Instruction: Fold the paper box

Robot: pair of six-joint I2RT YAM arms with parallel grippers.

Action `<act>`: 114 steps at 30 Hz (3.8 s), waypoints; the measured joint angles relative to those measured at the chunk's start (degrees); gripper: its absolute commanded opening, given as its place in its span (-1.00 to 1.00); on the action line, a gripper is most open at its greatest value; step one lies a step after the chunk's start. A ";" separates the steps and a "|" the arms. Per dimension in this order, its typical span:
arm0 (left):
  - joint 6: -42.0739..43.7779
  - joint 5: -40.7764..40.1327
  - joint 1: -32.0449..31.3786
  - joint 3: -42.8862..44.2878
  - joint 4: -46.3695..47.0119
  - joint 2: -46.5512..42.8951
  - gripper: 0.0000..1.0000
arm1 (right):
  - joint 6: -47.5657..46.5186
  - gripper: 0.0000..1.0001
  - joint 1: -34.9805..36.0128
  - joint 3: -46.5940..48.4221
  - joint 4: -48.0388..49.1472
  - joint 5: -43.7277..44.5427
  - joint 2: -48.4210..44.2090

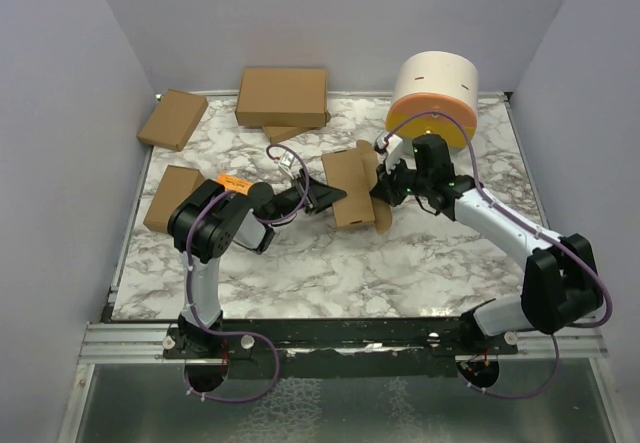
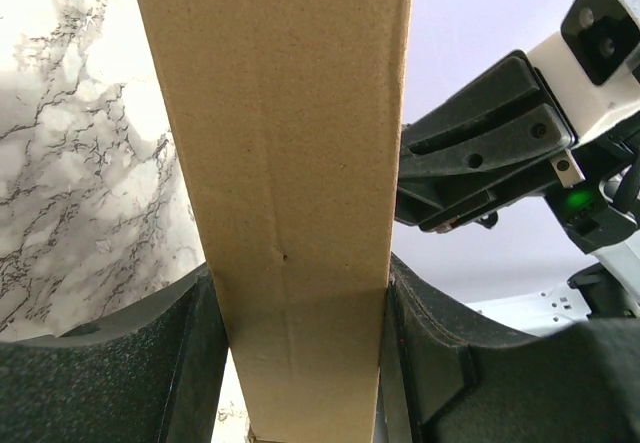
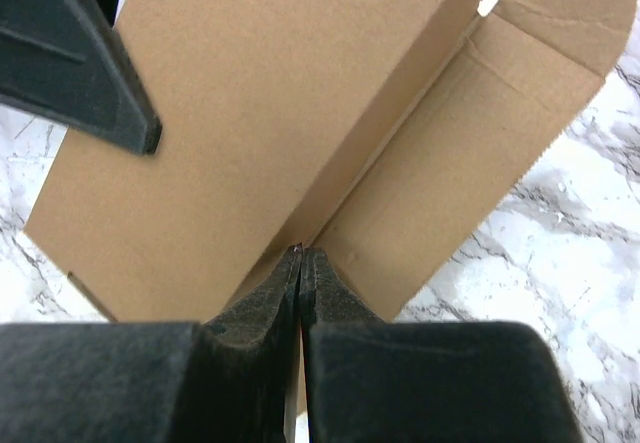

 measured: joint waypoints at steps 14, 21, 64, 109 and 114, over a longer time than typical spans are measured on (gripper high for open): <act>0.13 2.67 1.95 3.32 0.11 0.00 -0.17 | 5.60 -0.92 -0.37 -5.68 0.61 -2.80 -1.68; -0.17 6.51 2.38 4.04 0.24 0.11 -0.19 | 5.42 -0.88 -0.09 -4.85 -0.15 -3.15 -2.80; -3.37 24.35 3.56 6.97 0.85 -5.38 -0.19 | -25.11 0.78 -24.06 7.37 -11.78 -41.05 -7.67; -32.30 12.46 5.77 8.81 0.79 -1.64 -0.18 | -96.78 -0.84 -9.05 4.76 -37.51 -45.99 -7.87; -31.58 13.68 5.77 9.49 0.79 -1.66 -0.18 | -93.98 -0.93 -8.74 5.27 -37.42 -45.59 -7.32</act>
